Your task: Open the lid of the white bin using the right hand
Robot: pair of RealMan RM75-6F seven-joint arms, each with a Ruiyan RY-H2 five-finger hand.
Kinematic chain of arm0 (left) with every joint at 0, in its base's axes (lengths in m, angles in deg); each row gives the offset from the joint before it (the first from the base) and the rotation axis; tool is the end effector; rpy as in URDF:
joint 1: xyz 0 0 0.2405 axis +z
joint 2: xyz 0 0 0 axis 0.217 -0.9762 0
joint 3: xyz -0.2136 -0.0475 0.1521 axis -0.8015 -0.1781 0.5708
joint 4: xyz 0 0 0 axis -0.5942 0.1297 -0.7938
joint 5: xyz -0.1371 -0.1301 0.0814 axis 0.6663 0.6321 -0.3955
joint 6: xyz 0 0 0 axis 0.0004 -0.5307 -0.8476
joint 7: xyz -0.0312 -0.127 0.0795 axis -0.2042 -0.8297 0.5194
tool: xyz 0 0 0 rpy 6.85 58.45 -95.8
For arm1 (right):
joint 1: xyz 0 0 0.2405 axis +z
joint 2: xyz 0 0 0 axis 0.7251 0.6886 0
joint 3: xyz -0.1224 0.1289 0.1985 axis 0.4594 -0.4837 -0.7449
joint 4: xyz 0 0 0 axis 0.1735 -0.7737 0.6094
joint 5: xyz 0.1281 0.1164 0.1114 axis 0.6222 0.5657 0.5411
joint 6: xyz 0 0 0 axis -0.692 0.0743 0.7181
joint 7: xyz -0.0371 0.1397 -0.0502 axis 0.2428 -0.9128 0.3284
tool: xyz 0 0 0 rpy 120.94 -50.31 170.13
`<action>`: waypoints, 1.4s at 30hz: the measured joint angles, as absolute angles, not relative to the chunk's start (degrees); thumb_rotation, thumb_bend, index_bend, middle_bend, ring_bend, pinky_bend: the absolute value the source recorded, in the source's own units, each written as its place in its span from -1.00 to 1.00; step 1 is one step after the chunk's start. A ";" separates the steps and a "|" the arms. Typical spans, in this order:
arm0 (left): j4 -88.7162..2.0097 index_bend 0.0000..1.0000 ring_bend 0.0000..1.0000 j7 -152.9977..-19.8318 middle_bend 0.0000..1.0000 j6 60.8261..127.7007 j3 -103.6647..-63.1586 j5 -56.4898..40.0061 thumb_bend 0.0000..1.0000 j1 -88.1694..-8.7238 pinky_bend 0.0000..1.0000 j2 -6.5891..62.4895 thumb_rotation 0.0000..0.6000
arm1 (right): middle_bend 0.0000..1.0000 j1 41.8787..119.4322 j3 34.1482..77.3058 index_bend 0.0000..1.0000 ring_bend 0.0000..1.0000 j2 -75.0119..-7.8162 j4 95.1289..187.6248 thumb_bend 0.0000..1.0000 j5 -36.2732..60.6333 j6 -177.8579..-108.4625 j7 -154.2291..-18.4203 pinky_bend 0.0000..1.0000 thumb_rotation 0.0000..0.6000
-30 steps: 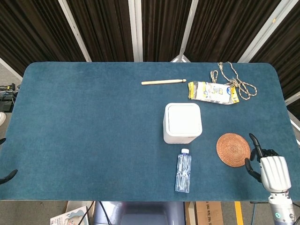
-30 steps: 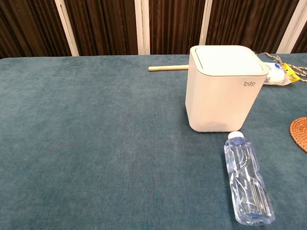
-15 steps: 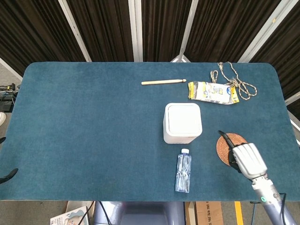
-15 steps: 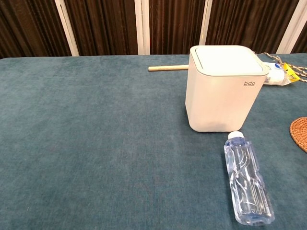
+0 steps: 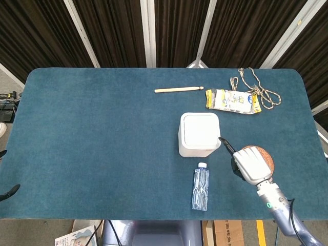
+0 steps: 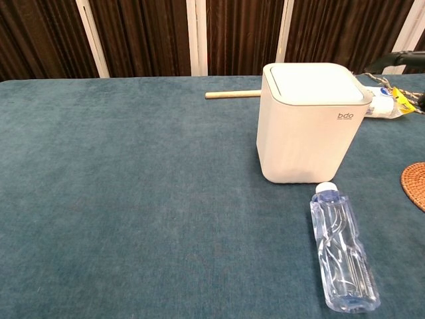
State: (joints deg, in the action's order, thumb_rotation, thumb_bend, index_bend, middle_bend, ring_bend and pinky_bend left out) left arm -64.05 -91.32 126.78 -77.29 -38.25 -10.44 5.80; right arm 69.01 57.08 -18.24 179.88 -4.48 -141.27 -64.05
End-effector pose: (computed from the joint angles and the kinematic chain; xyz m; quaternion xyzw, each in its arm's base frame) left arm -0.3147 0.1473 0.2042 -0.5546 -0.3573 -0.4383 0.6105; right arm -0.1904 -0.2657 0.1217 0.7384 -0.3410 0.3605 0.4566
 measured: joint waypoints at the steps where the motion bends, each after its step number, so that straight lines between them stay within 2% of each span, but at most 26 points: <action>1: -64.08 -0.68 -1.00 -91.30 -0.96 126.76 -77.30 -38.23 -0.67 -10.44 -1.00 5.80 1.00 | 0.63 69.44 56.97 -0.79 0.59 -18.43 180.22 0.74 -3.84 -140.87 -63.26 0.48 1.00; 10: -64.08 -0.68 -1.00 -91.60 -0.96 126.65 -77.46 -37.83 -0.67 -10.41 -1.00 5.66 1.00 | 0.63 72.98 56.26 -0.75 0.59 -20.85 181.88 0.75 1.56 -138.36 -57.18 0.48 1.00; 16: -64.06 -0.68 -1.00 -91.74 -0.95 126.55 -77.48 -37.82 -0.67 -10.44 -1.00 5.59 1.00 | 0.63 74.72 56.09 -0.66 0.59 -22.16 182.19 0.74 5.21 -138.12 -53.98 0.48 1.00; 19: -64.06 -0.68 -1.00 -91.71 -0.96 126.57 -77.46 -37.85 -0.67 -10.42 -1.00 5.60 1.00 | 0.63 75.21 56.25 -0.55 0.59 -22.56 182.16 0.74 6.33 -138.17 -53.14 0.48 1.00; 26: -64.08 -0.69 -1.00 -91.62 -0.96 126.52 -77.42 -37.95 -0.67 -10.41 -1.00 5.59 1.00 | 0.63 76.20 57.00 -0.08 0.59 -23.28 181.79 0.74 8.00 -138.64 -51.27 0.48 1.00; 29: -64.09 -0.69 -1.00 -91.61 -0.96 126.47 -77.39 -37.98 -0.67 -10.43 -1.00 5.55 1.00 | 0.63 76.58 57.16 -0.02 0.59 -23.51 181.82 0.74 8.40 -139.04 -50.69 0.48 1.00; 31: -64.10 -0.69 -1.00 -91.73 -0.96 126.53 -77.42 -37.93 -0.67 -10.39 -1.00 5.52 1.00 | 0.63 76.69 57.24 -0.13 0.59 -23.64 181.89 0.74 8.41 -139.40 -50.57 0.48 1.00; 33: -64.11 -0.69 -1.00 -91.78 -0.96 126.55 -77.46 -37.82 -0.67 -10.36 -1.00 5.51 1.00 | 0.62 76.67 57.21 -0.45 0.57 -23.75 182.05 0.73 8.15 -140.04 -50.78 0.48 1.00; 34: -64.12 -0.69 -1.00 -91.83 -0.96 126.55 -77.49 -37.77 -0.67 -10.34 -1.00 5.49 1.00 | 0.60 76.59 57.14 -0.54 0.56 -23.81 182.13 0.69 7.90 -140.45 -51.11 0.48 1.00; 36: -64.13 -0.69 -1.00 -91.89 -0.96 126.56 -77.49 -37.76 -0.67 -10.33 -1.00 5.46 1.00 | 0.44 76.21 56.86 -0.71 0.50 -23.95 182.30 0.46 7.06 -141.70 -52.46 0.48 1.00; 39: -64.10 -0.69 -1.00 -91.96 -0.96 126.51 -77.49 -37.73 -0.67 -10.33 -1.00 5.43 1.00 | 0.23 74.96 56.33 -0.81 0.39 -24.00 182.60 0.19 5.24 -144.43 -56.20 0.48 1.00; 42: -64.13 -0.69 -1.00 -91.94 -0.96 126.47 -77.51 -37.71 -0.67 -10.35 -1.00 5.46 1.00 | 0.06 72.61 56.05 -0.82 0.28 -23.61 182.58 0.06 2.27 -148.84 -61.59 0.46 1.00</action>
